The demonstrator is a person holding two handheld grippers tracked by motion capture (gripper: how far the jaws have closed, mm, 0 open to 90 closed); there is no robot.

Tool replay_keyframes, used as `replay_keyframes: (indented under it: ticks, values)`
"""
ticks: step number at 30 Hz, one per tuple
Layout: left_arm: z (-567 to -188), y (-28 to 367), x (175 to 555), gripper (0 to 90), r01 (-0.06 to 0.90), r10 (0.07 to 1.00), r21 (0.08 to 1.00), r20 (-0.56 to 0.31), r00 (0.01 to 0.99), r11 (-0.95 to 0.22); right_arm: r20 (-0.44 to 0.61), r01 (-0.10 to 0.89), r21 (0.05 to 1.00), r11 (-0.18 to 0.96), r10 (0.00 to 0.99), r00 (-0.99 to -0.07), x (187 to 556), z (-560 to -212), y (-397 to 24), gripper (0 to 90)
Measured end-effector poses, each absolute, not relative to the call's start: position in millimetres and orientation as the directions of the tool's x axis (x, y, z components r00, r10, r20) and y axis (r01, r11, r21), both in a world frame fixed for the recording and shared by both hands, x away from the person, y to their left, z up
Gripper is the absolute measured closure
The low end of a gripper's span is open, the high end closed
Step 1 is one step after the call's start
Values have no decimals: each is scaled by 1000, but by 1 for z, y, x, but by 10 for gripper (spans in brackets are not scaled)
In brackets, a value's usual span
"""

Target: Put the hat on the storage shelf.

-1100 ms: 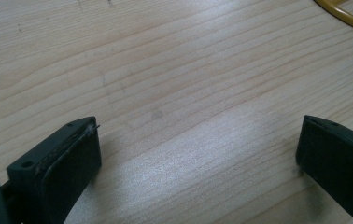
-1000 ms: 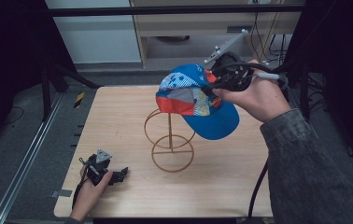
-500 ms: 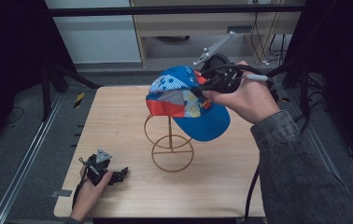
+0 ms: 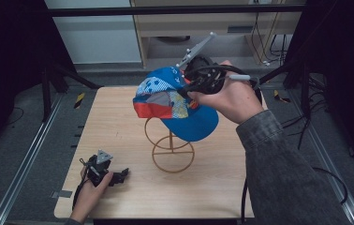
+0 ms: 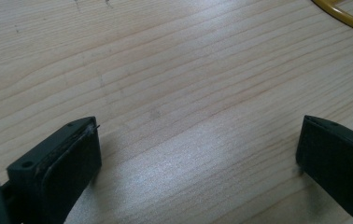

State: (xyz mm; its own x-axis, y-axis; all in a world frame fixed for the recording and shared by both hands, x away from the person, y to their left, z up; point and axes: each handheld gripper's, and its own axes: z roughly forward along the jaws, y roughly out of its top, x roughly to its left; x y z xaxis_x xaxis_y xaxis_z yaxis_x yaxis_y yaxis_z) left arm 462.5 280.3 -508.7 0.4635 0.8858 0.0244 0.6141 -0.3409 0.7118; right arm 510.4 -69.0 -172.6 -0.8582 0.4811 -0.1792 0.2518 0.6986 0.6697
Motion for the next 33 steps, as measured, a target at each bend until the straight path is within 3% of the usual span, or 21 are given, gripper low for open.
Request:
replay_keyframes:
  ticks: [33]
  values:
    - [-509,279,462,0,612,881,711,21,472,-345,-170,254,604,756,433,-885,523,-208,-25,893]
